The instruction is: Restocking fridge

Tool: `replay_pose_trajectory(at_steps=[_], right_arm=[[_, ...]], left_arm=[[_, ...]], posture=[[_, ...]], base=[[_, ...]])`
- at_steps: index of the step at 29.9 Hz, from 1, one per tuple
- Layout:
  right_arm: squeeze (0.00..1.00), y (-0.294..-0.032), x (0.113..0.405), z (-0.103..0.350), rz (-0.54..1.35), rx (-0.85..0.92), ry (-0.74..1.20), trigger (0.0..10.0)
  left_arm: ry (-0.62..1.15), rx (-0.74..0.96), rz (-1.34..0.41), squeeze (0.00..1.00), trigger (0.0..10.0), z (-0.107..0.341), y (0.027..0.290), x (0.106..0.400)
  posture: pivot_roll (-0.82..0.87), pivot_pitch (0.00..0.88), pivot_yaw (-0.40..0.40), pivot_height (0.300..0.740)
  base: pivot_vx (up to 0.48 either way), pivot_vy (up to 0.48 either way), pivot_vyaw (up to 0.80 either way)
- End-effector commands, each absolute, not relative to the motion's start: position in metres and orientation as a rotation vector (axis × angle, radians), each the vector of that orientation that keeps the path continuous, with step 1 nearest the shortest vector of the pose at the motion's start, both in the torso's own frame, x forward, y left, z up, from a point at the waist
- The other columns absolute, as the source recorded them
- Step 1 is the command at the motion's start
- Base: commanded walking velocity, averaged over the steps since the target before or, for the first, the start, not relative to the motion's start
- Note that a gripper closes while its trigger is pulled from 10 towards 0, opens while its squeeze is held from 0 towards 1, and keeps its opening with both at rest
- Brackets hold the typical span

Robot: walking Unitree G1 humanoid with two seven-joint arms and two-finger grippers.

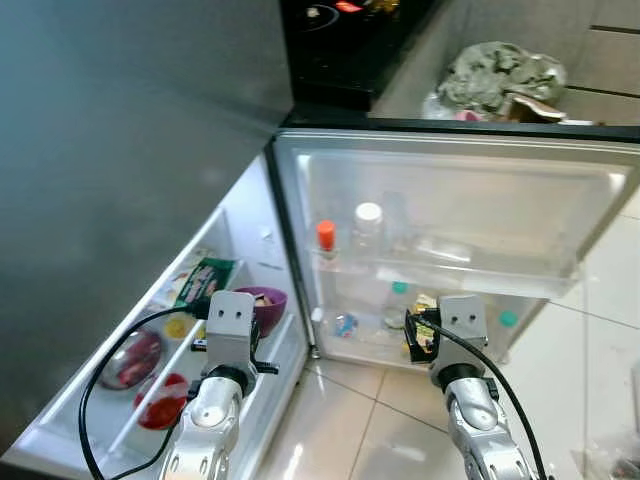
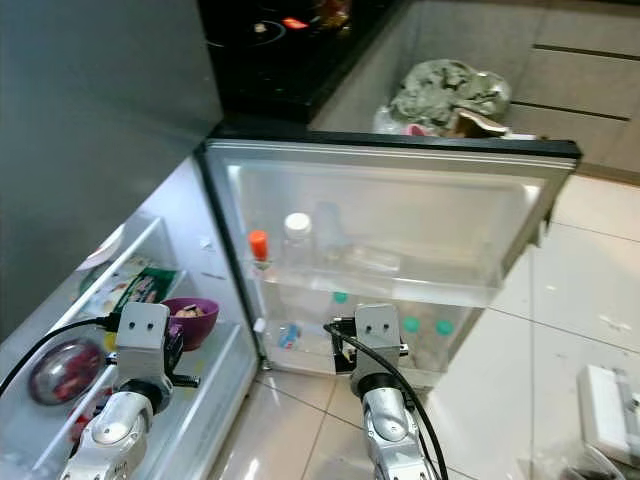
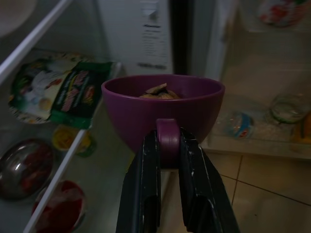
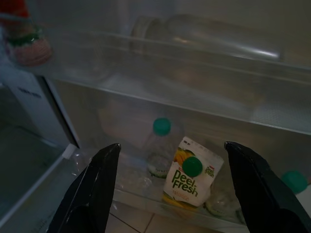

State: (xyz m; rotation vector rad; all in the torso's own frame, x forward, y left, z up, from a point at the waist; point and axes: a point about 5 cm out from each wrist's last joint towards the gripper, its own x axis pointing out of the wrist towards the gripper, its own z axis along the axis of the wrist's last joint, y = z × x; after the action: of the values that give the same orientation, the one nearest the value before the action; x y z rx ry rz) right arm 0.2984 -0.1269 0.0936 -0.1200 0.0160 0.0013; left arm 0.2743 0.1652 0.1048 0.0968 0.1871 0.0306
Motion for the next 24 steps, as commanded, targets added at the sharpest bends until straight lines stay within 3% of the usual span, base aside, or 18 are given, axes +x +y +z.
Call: replay_pose_trajectory(at_steps=[1,7,24], right_arm=[[0.00,-0.133,0.296,0.084,-0.042,-0.141,0.070,10.0],[0.00,-0.145,0.296,0.081,-0.117,-0.169,0.091,10.0],[0.00,-0.145,0.298,0.081,-0.133,-0.175,0.094,10.0]], left_arm=[[0.196,0.092,0.036,0.00,10.0,0.101,0.167,0.271],[0.200,0.094,0.034,0.00,10.0,0.101,0.167,0.271],[0.212,0.103,0.030,0.00,10.0,0.099,0.168,0.272]], posture=[[-0.01,0.177,0.070,0.710],[-0.01,0.174,0.073,0.710],[-0.01,0.164,0.076,0.710]], base=[[0.000,0.000,0.80],[0.000,0.000,0.80],[0.000,0.000,0.80]])
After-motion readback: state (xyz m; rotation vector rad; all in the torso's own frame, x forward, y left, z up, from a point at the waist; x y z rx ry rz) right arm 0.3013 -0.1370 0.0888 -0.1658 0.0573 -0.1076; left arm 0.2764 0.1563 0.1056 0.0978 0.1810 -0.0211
